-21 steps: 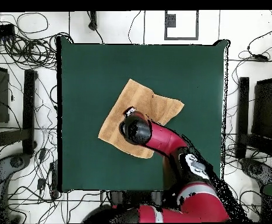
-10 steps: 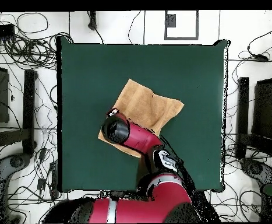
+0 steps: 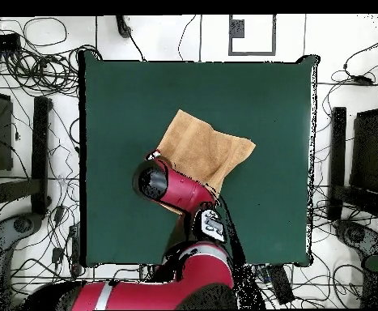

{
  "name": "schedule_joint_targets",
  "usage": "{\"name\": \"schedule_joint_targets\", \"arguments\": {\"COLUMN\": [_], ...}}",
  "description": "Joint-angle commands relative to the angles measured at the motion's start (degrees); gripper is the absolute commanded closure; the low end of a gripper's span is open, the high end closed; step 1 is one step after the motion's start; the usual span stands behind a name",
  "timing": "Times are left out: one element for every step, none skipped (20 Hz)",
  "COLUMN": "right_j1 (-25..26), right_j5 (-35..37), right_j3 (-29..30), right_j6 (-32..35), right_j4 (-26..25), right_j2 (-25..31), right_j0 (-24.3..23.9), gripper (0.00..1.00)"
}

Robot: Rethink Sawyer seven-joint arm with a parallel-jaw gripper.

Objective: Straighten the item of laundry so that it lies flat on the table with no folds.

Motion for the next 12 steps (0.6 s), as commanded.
{"name": "schedule_joint_targets", "arguments": {"right_j1": [13.71,13.42,12.93,12.13,11.28,10.33,9.28,8.17,6.91,5.66,4.41,3.26], "right_j5": [-9.73,-9.63,-9.28,-8.85,-8.20,-7.48,-6.59,-5.86,-5.13,-4.39,-3.66,-3.24], "right_j3": [-3.92,-3.56,-3.11,-2.36,-1.66,-0.85,-0.05,0.89,1.96,3.03,4.11,5.14], "right_j6": [13.85,14.09,14.46,14.92,15.38,15.92,16.35,16.62,16.85,17.07,17.29,17.36], "right_j4": [4.96,4.99,5.28,5.54,5.98,6.50,7.01,7.25,7.51,7.77,8.04,8.16], "right_j2": [1.61,2.24,2.76,3.31,3.79,4.11,4.48,5.18,5.76,6.34,6.92,7.85], "right_j0": [-0.26,-0.79,-0.91,-1.07,-1.06,-0.91,-0.83,-1.20,-1.40,-1.60,-1.80,-2.33], "gripper": [1.00,1.00,1.00,1.00,1.00,1.00,1.00,1.00,1.00,1.00,1.00,1.00]}}
